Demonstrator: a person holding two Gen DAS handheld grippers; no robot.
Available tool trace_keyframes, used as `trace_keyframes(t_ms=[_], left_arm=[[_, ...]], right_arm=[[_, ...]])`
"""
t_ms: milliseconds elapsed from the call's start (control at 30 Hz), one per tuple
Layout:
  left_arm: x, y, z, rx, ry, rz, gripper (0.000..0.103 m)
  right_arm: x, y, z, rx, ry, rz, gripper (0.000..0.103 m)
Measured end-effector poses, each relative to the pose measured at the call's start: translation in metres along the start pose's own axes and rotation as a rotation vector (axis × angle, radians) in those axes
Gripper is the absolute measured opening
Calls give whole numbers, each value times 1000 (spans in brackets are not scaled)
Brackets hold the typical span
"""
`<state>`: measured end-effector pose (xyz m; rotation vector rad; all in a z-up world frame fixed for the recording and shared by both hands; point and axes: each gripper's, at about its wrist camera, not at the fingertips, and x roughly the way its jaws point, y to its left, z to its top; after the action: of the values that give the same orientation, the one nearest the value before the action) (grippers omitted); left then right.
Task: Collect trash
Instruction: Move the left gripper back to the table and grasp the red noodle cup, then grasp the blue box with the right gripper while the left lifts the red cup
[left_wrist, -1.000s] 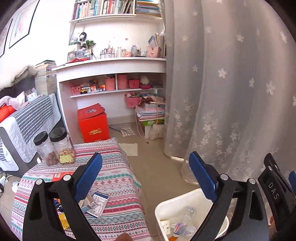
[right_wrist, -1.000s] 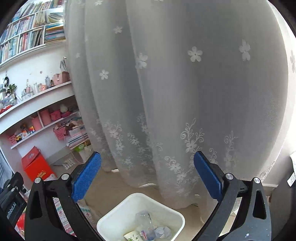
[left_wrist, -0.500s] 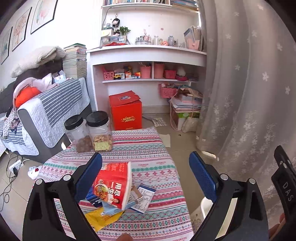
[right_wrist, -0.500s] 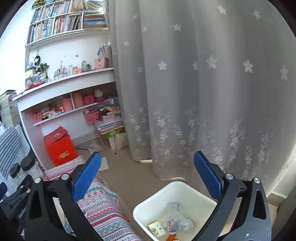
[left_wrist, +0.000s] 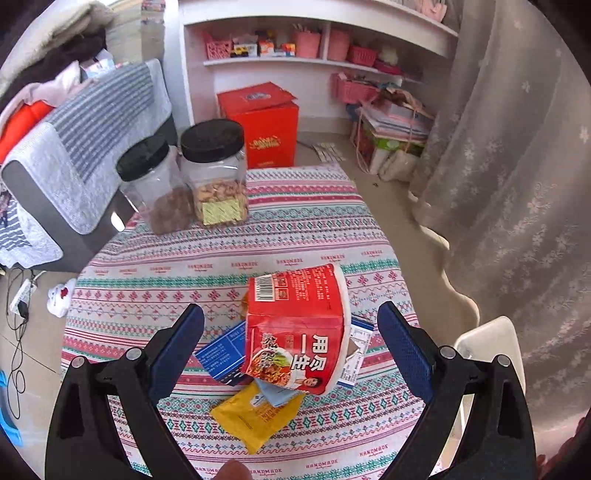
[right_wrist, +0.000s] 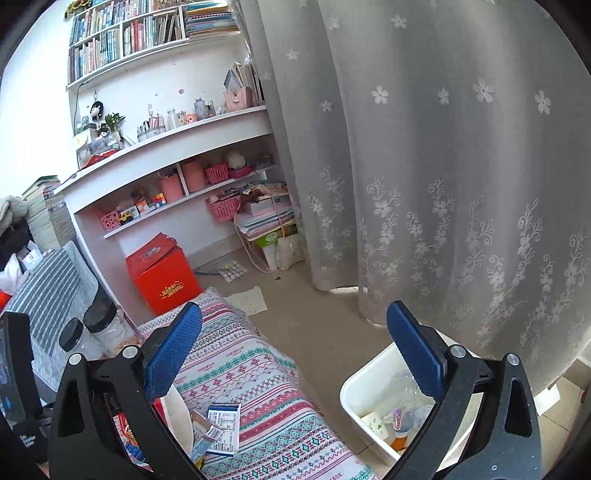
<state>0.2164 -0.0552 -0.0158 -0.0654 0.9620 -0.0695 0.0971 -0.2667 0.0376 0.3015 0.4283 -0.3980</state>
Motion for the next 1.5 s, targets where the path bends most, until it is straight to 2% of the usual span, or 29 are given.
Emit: trace_keyframes(t_ms=[100,267,333,533,667,867,900,933,1100,1267,1367,1500], left_arm=[[18,-14,8,54,53,2,96],[50,-31,11,131,135,119,96],[56,-30,14,125,143,141,96],[69,-29,19,70,177,141,96],[81,-28,20,65,205,190,96],[93,-17,14,0,253,125,96],[91,-16,12,-1,246,121,95],[86,-15,11,-3,222,120,86],[43,12,1,-50,100,110,86],[-14,70,-24,-135,-27,154,86],[-44,107,-46,-204,-91,196,86],[-71,151,-71,-303,-128,185,86]], right_arm=[[8,-5,1,38,35,3,96],[22,-17,2,100,96,9,96],[25,-20,3,122,110,15,96],[28,-16,2,110,131,36,96],[31,-18,1,105,146,39,96],[35,-19,2,100,169,47,96],[35,-18,1,99,174,53,96],[36,-17,0,96,180,60,96],[41,-4,-6,63,224,92,96],[48,21,-21,-14,299,154,96],[52,44,-36,-99,341,177,96],[63,87,-65,-252,417,231,96]])
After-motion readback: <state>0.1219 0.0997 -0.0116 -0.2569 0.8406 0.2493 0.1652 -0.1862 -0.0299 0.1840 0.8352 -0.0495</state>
